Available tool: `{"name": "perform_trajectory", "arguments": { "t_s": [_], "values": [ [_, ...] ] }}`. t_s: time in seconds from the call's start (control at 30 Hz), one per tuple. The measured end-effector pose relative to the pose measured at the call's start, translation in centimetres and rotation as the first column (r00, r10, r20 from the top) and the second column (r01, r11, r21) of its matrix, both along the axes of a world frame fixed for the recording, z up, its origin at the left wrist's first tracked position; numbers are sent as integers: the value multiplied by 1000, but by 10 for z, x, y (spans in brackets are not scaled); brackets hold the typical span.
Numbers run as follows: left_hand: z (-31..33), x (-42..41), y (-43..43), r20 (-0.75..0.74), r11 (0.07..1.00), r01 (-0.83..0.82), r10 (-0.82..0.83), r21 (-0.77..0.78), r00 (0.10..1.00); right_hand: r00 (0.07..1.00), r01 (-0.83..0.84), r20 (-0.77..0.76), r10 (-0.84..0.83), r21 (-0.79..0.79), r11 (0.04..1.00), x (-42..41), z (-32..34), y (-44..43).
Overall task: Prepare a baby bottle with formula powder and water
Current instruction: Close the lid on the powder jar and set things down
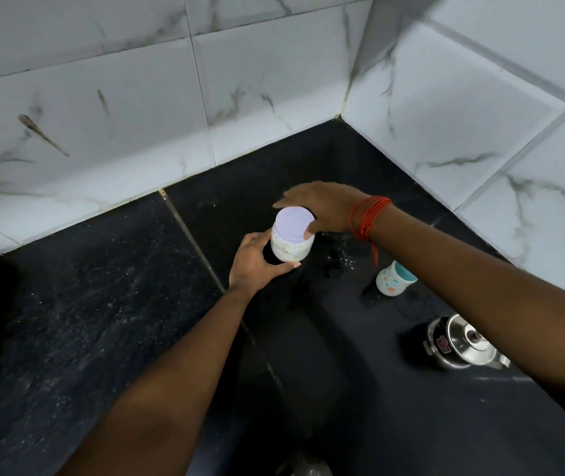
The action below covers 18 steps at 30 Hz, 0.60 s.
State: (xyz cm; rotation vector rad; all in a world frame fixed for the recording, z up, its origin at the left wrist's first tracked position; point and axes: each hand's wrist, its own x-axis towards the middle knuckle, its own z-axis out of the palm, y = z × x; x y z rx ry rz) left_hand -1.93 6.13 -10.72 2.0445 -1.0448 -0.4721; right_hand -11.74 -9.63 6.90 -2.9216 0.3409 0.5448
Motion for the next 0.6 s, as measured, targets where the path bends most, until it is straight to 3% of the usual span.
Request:
{"name": "perform_trajectory", "arguments": {
  "t_s": [0.17, 0.43, 0.6],
  "values": [
    [-3, 0, 1, -6, 1000, 7, -7, -9, 1000, 975, -186, -161, 156, -192, 964, 8, -19, 12],
    [-1, -5, -1, -47, 999, -44, 44, -7, 998, 997, -62, -64, 49, -226, 972, 8, -22, 28],
    [-2, -5, 0, -39, 999, -34, 34, -6, 999, 998, 69, 3, -69, -122, 990, 4, -25, 32]
  ]
}}
